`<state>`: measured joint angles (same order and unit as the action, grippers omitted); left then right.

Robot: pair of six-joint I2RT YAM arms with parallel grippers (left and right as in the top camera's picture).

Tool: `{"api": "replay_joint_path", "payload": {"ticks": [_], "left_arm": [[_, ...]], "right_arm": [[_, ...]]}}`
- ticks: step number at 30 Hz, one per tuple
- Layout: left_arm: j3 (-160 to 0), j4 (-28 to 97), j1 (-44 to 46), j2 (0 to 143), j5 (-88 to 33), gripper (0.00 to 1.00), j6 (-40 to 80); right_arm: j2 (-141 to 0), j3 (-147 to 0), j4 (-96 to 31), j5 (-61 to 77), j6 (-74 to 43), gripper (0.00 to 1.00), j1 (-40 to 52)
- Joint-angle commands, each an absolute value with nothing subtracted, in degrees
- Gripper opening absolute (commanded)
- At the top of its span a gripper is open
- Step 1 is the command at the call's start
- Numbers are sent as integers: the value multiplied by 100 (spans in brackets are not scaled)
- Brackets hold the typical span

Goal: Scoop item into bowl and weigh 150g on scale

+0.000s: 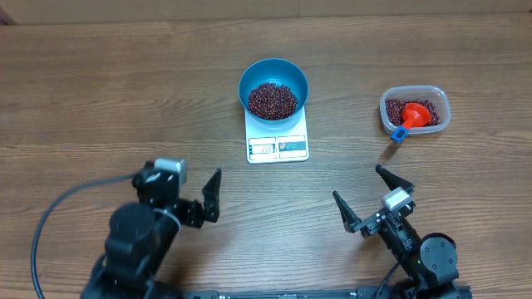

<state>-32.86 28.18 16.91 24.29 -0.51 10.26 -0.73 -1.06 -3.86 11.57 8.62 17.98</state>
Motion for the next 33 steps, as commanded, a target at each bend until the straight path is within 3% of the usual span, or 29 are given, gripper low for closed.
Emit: {"api": "replay_joint_path", "payload": {"ticks": [1, 7, 16, 33], "left_arm": [[-2561, 2477, 1378, 1728, -239, 100, 1302], [-1232, 1481, 766, 746, -711, 100, 1682], [-14, -287, 600, 19, -692, 100, 1704], [-27, 427, 602, 16, -342, 100, 1328]], "right_arm": [[-16, -45, -351, 1118, 864, 100, 1765], [-16, -45, -353, 1118, 864, 100, 1765], [-16, -45, -353, 1118, 864, 100, 1765], [-16, -45, -353, 1116, 864, 100, 1765]]}}
